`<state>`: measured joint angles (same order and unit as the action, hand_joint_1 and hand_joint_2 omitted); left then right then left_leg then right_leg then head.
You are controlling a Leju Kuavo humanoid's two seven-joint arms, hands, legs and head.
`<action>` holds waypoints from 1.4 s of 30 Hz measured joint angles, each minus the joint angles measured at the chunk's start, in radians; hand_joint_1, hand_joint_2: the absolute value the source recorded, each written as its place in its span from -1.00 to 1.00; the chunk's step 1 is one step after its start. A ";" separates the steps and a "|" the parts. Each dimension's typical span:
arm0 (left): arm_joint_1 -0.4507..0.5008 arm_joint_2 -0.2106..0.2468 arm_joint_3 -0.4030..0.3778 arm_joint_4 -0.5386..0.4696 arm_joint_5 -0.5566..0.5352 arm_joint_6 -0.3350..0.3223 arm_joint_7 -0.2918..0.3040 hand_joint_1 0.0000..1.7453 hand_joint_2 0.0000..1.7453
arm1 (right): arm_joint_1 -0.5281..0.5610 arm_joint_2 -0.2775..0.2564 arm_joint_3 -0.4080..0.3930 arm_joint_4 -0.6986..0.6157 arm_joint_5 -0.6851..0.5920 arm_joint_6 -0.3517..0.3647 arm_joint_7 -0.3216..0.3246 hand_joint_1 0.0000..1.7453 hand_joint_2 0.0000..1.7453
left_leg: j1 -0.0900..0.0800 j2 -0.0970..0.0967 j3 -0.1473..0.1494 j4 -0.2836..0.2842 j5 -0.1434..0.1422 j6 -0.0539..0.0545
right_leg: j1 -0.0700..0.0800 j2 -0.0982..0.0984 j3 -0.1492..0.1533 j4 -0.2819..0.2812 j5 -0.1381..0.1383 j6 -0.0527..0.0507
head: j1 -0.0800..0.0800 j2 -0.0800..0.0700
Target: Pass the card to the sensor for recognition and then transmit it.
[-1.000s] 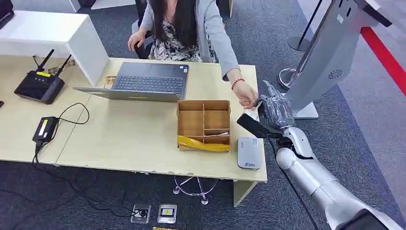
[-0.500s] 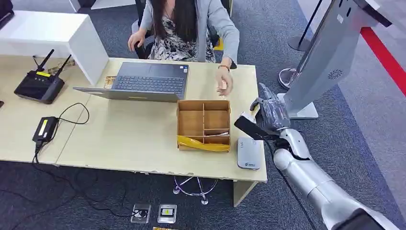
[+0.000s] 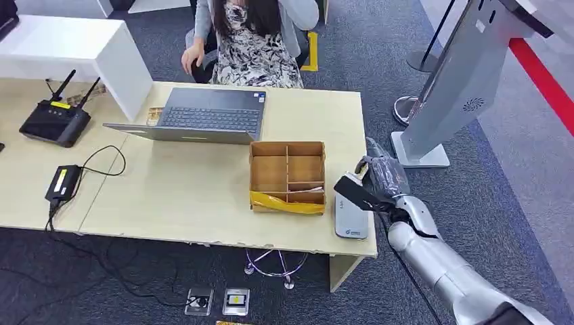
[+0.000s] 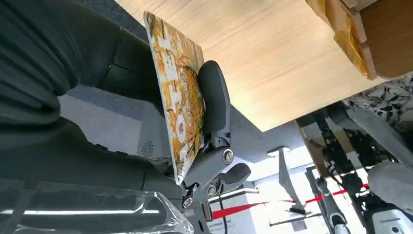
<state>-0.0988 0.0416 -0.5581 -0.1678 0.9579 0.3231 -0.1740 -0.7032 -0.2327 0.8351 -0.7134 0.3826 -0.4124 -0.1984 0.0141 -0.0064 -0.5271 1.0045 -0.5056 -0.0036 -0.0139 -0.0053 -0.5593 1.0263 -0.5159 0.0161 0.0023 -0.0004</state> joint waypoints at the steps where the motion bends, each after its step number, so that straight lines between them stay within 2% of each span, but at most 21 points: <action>1: 0.000 -0.001 0.000 0.000 0.002 0.002 0.000 -1.00 -1.00 | 0.001 0.000 0.001 0.003 -0.009 0.000 0.000 1.00 1.00 | 0.000 0.000 0.000 0.000 0.000 0.000 | 0.000 0.000 0.000 0.000 0.000 0.000 | 0.000 0.000; 9: 0.000 -0.003 0.000 0.000 0.006 0.006 0.000 -1.00 -1.00 | 0.011 0.000 0.014 0.023 -0.026 -0.006 -0.001 1.00 1.00 | 0.000 0.000 0.000 0.000 0.000 0.000 | 0.000 0.000 0.000 0.000 0.000 0.000 | 0.000 0.000; 24: 0.000 -0.006 -0.012 0.000 0.005 0.023 0.041 -1.00 -1.00 | 0.050 -0.002 0.027 0.052 -0.103 -0.005 -0.013 1.00 1.00 | 0.000 0.000 0.000 0.000 0.000 0.000 | 0.000 0.000 0.000 0.000 0.000 0.000 | 0.000 0.000; 42: 0.000 -0.006 -0.034 -0.003 0.003 0.028 0.047 -1.00 -1.00 | 0.093 -0.011 0.037 0.053 -0.137 -0.010 -0.011 1.00 1.00 | 0.000 0.003 0.001 0.000 0.000 0.000 | 0.000 0.002 0.000 0.000 0.000 0.000 | 0.000 0.000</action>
<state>-0.0990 0.0355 -0.5917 -0.1709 0.9609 0.3513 -0.1274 -0.6103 -0.2434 0.8717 -0.6600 0.2453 -0.4223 -0.2098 0.0141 -0.0038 -0.5260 1.0045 -0.5056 -0.0036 -0.0139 -0.0036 -0.5590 1.0262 -0.5157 0.0160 0.0023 -0.0004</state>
